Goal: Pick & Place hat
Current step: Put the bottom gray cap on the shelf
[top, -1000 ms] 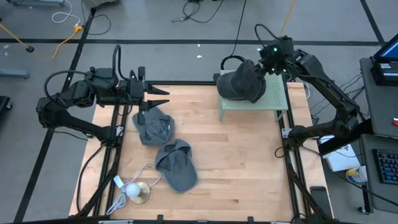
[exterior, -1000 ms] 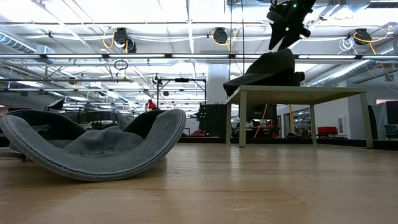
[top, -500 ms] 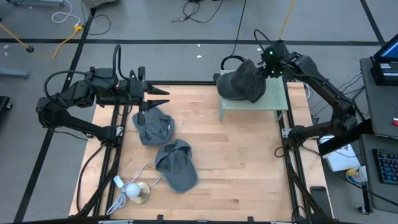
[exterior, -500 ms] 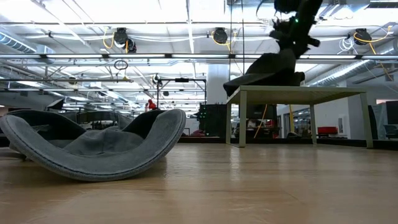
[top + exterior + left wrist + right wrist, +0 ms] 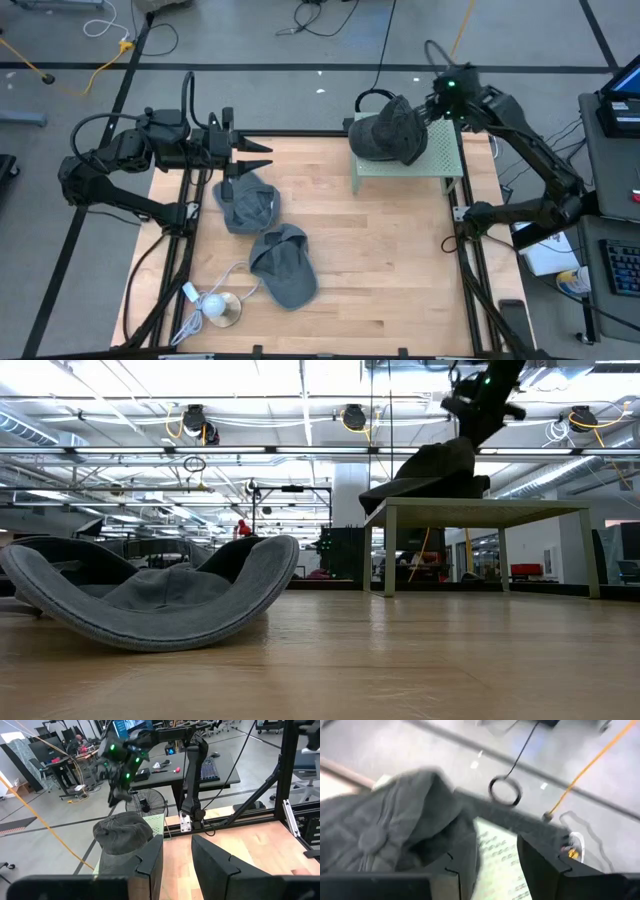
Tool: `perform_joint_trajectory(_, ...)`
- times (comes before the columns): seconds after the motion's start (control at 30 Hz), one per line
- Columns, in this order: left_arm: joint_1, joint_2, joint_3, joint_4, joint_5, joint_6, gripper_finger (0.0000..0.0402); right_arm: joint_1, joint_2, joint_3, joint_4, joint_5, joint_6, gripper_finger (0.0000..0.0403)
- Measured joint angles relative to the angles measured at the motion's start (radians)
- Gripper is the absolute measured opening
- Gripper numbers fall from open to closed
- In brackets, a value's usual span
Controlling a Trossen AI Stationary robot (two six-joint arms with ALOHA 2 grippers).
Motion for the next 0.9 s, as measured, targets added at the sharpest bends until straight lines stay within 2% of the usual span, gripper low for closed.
perform_joint_trajectory(0.07, 0.0, 0.0, 0.0, 0.0, 0.0, -0.003, 0.0108, 0.001, -0.039, 0.001, 0.03, -0.03, -0.006, 0.0136)
perform_joint_trajectory(0.27, 0.0, 0.0, 0.0, 0.001, 0.0, -0.049, 0.0108, 0.018, -0.134, 0.001, 0.053, -0.321, 0.039, 0.0152)
perform_joint_trajectory(0.53, 0.0, 0.0, 0.0, 0.001, 0.001, -0.17, 0.0108, 0.14, -0.202, 0.001, 0.106, -0.606, 0.151, 0.0188)
perform_joint_trajectory(0.7, 0.0, 0.0, 0.0, 0.01, 0.001, -0.204, 0.0108, 0.22, -0.202, 0.001, 0.163, -0.688, 0.162, 0.0191)
perform_joint_trajectory(0.9, 0.0, 0.0, 0.0, 0.013, 0.001, -0.233, 0.0108, 0.315, -0.177, 0.001, 0.324, -0.69, 0.17, 0.0186)
